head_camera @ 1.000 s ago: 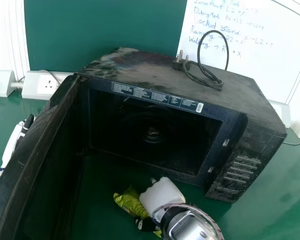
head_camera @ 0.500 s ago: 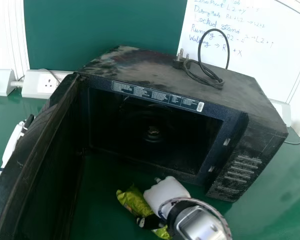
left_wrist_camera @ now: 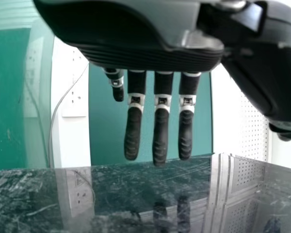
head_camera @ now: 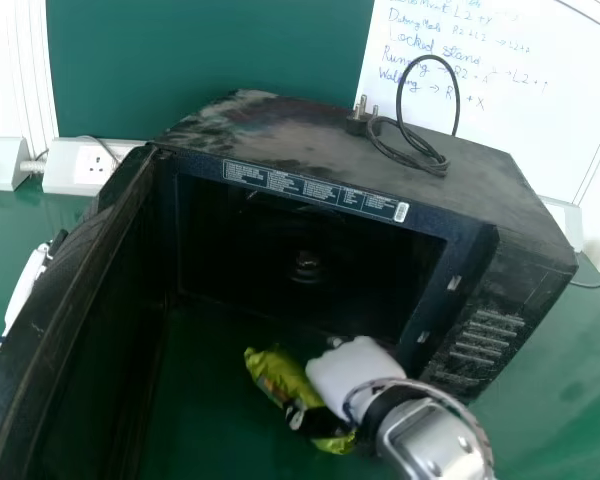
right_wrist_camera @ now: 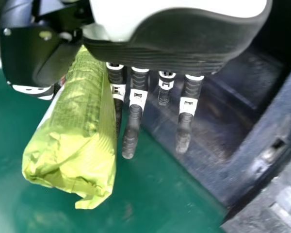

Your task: Put biscuit inside oven

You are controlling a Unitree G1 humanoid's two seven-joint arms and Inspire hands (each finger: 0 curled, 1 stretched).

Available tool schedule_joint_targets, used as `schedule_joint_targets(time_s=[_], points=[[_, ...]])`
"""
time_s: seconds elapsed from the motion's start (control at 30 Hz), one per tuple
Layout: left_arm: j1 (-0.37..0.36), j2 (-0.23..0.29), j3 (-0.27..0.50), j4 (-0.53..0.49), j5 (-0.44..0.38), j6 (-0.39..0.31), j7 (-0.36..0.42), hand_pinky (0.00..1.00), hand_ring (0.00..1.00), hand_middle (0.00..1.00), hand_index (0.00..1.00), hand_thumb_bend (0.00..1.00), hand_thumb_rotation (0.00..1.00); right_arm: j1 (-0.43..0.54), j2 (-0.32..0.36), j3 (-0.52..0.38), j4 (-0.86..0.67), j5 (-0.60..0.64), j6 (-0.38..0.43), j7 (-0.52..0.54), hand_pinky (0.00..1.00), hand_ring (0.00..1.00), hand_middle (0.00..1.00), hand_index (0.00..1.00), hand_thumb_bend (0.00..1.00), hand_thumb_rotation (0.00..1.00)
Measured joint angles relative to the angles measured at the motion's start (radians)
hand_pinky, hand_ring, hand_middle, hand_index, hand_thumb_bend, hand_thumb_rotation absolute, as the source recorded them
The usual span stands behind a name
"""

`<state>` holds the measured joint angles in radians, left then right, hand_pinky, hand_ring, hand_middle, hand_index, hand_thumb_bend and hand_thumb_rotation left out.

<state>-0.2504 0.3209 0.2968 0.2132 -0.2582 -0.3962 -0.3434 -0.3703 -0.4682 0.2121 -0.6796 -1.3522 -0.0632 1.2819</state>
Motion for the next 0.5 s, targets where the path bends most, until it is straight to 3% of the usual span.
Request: schedule_joint_targets(time_s=[0.2, 0.5], points=[[-0.001, 0.001, 0.0, 0.012, 0.001, -0.004, 0.001, 0.29, 0.37, 0.42, 0.48, 0.52, 0.07, -0.034, -0.004, -0.023, 0.001, 0.001, 0.015, 0.009, 0.31, 0.27, 0.47, 0.49, 0.53, 0.0], [-0.001, 0.001, 0.0, 0.025, 0.0, -0.01, 0.0, 0.3, 0.38, 0.42, 0.48, 0.52, 0.07, -0.041, -0.012, -0.061, -0.005, 0.022, 0.021, -0.048, 0.43, 0.38, 0.48, 0.49, 0.53, 0.01]])
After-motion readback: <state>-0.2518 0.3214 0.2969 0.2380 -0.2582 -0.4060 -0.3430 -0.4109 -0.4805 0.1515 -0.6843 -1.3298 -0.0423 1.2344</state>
